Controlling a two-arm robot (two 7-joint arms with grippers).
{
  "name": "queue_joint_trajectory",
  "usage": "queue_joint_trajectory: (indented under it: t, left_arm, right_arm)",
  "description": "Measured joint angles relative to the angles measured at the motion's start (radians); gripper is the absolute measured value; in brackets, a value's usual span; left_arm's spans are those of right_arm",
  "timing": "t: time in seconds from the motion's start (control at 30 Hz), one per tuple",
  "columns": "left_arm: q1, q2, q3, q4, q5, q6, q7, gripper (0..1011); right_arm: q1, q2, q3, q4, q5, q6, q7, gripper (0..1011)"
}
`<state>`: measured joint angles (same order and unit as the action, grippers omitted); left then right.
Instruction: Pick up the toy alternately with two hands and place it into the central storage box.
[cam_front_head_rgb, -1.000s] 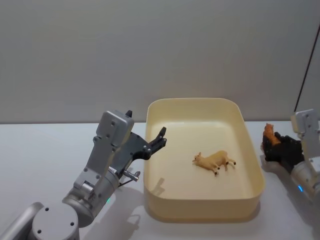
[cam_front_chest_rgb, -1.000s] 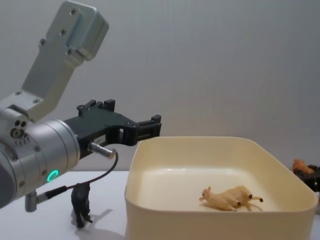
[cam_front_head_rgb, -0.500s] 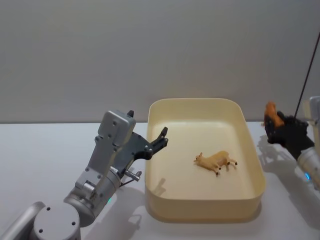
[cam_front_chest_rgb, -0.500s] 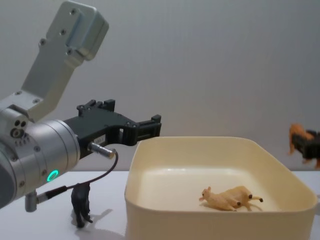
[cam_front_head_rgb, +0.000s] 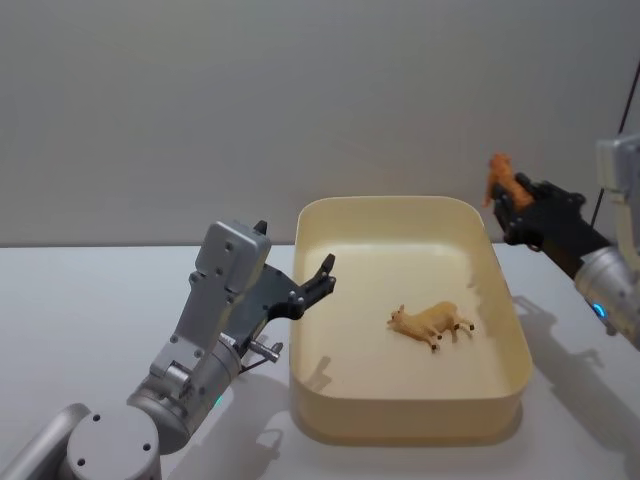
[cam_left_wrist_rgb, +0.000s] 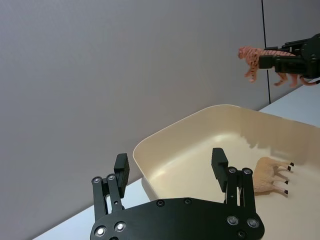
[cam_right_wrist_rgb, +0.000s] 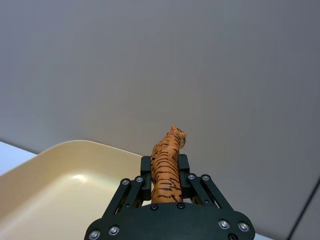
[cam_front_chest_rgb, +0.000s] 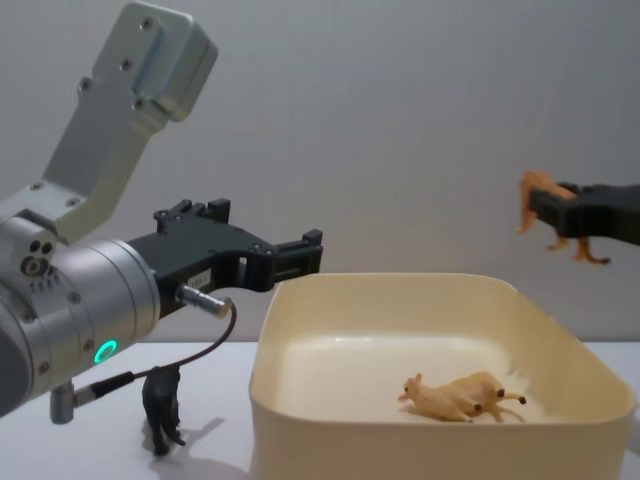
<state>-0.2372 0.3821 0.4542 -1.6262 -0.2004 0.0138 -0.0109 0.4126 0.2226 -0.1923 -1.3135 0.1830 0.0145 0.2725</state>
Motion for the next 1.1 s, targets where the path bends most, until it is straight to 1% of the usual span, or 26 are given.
queue_joint_trajectory:
  t: [0.03,0.2,0.37,0.53,0.57,0.6,0.73,0.77,0.8,0.83,0.87,0.9,0.93,0.97,1.0,1.03,1.07,1.1]
  left_arm:
    - [0.000,0.000,0.000,0.000,0.000,0.000,0.000,1001]
    - [0.000,0.000,0.000,0.000,0.000,0.000,0.000,1001]
    - [0.000,0.000,0.000,0.000,0.000,0.000,0.000,1001]
    - [0.000,0.000,0.000,0.000,0.000,0.000,0.000,1001]
    - [0.000,0.000,0.000,0.000,0.000,0.000,0.000,1001]
    - [0.000,0.000,0.000,0.000,0.000,0.000,0.000,1001]
    - [0.000,0.000,0.000,0.000,0.000,0.000,0.000,1001]
    - [0.000,0.000,0.000,0.000,0.000,0.000,0.000,1001]
    - [0.000,0.000,0.000,0.000,0.000,0.000,0.000,1001]
    - [0.000,0.000,0.000,0.000,0.000,0.000,0.000,1001]
    - [0.000,0.000,0.000,0.000,0.000,0.000,0.000,1001]
    - [0.000,0.000,0.000,0.000,0.000,0.000,0.000,1001]
    - [0.000,0.000,0.000,0.000,0.000,0.000,0.000,1001]
    - [0.000,0.000,0.000,0.000,0.000,0.000,0.000,1001]
    - [0.000,0.000,0.000,0.000,0.000,0.000,0.000,1001]
    - [0.000,0.000,0.000,0.000,0.000,0.000,0.000,1001]
    - [0.000,0.000,0.000,0.000,0.000,0.000,0.000,1001]
    - [0.000,0.000,0.000,0.000,0.000,0.000,0.000,1001]
  right_arm:
    - [0.011,-0.005,-0.003,0.005,0.004,0.006,0.018,288]
    - [0.049,-0.025,-0.017,0.034,0.012,0.025,0.069,288]
    - [0.101,-0.055,-0.041,0.094,0.014,0.054,0.125,288]
    - [0.144,-0.082,-0.062,0.154,0.012,0.073,0.165,288]
    - [0.157,-0.090,-0.068,0.173,0.010,0.077,0.175,312]
    - [0.163,-0.093,-0.070,0.182,0.009,0.079,0.180,368]
    - [0.187,-0.108,-0.082,0.216,0.005,0.087,0.200,448]
    - [0.191,-0.110,-0.084,0.221,0.005,0.088,0.203,510]
    - [0.198,-0.114,-0.087,0.232,0.004,0.091,0.209,520]
    - [0.201,-0.116,-0.088,0.237,0.004,0.092,0.211,520]
    - [0.203,-0.117,-0.089,0.240,0.004,0.093,0.214,589]
    - [0.209,-0.121,-0.091,0.248,0.003,0.094,0.218,607]
    - [0.211,-0.122,-0.093,0.252,0.003,0.095,0.220,667]
    - [0.214,-0.124,-0.093,0.255,0.002,0.095,0.223,692]
    - [0.215,-0.124,-0.094,0.256,0.002,0.095,0.224,692]
    - [0.215,-0.124,-0.094,0.257,0.002,0.095,0.224,766]
    - [0.215,-0.124,-0.093,0.257,0.003,0.092,0.224,766]
    - [0.215,-0.124,-0.093,0.257,0.003,0.092,0.224,801]
